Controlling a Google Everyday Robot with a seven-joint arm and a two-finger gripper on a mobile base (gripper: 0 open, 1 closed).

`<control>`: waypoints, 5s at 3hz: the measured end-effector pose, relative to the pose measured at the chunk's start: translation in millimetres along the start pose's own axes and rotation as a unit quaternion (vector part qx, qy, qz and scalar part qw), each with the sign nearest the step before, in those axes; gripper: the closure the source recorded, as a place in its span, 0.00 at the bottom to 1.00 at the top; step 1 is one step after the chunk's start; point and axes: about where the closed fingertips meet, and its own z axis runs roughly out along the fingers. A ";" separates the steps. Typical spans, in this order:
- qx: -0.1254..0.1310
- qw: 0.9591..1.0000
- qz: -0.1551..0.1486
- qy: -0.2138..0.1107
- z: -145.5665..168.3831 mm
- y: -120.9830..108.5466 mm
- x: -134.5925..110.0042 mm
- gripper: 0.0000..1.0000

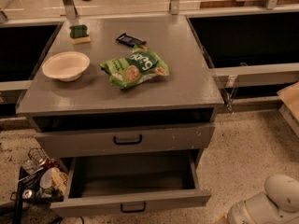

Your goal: Close middle drawer

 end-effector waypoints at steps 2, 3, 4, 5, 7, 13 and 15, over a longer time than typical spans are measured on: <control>-0.076 0.992 -0.016 -0.098 26.8 -26.5 -14.4 1.00; -0.116 0.986 -0.027 -0.115 57.4 -31.5 -35.5 1.00; -0.116 0.986 -0.027 -0.116 57.5 -31.6 -35.5 1.00; -0.107 0.983 -0.014 -0.147 65.3 -43.1 -36.8 1.00; -0.099 0.978 -0.015 -0.180 69.3 -55.8 -55.0 1.00; -0.100 0.982 -0.014 -0.162 91.5 -78.0 -112.4 0.61; -0.100 0.982 -0.014 -0.162 91.6 -77.9 -112.4 0.15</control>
Offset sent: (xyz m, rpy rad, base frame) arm 0.0409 0.0211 -0.0421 0.3747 -0.0266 -0.0404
